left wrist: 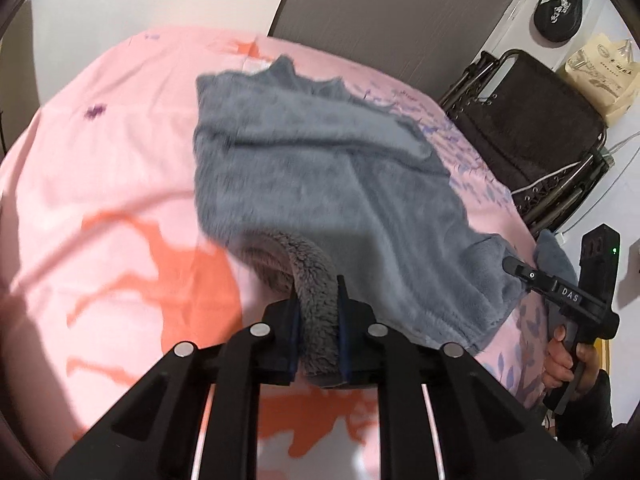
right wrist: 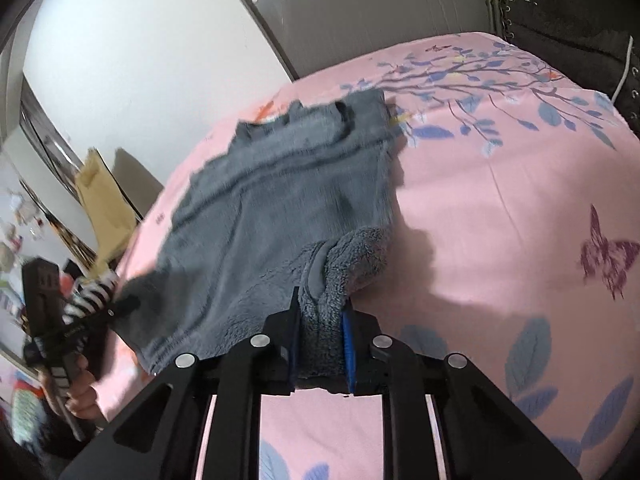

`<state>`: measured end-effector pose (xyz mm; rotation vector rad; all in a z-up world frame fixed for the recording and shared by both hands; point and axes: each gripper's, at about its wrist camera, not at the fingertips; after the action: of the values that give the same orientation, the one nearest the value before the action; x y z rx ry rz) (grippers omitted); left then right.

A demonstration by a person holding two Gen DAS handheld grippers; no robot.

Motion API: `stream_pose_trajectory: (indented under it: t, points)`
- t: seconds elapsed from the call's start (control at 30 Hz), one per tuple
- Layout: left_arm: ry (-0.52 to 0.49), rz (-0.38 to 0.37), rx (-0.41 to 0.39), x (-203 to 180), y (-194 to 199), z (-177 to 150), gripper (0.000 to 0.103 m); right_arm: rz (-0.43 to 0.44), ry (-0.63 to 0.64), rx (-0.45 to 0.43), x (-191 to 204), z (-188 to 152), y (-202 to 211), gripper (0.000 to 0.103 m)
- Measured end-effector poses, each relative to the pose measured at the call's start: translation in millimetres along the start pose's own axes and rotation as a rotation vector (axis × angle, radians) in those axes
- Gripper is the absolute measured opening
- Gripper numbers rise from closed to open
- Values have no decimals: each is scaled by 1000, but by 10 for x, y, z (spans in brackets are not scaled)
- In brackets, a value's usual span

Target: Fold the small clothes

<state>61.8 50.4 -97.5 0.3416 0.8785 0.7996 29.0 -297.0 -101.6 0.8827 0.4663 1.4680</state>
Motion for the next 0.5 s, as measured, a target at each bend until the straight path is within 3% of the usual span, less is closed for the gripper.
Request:
stream_pose_trajectory:
  t: [0.5]
  points:
    - [-30,39,-70,53,-211,846,14,76,-53,-63,132,849,-277,17]
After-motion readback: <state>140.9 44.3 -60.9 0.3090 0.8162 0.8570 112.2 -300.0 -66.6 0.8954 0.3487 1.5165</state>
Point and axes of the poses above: each gripper's, at about its wrist camera, not at the fingertips, and y roughly against the way its jaws point, x to its left, z to its top, and after that the axes turned 15 degrees about -z, right-handed
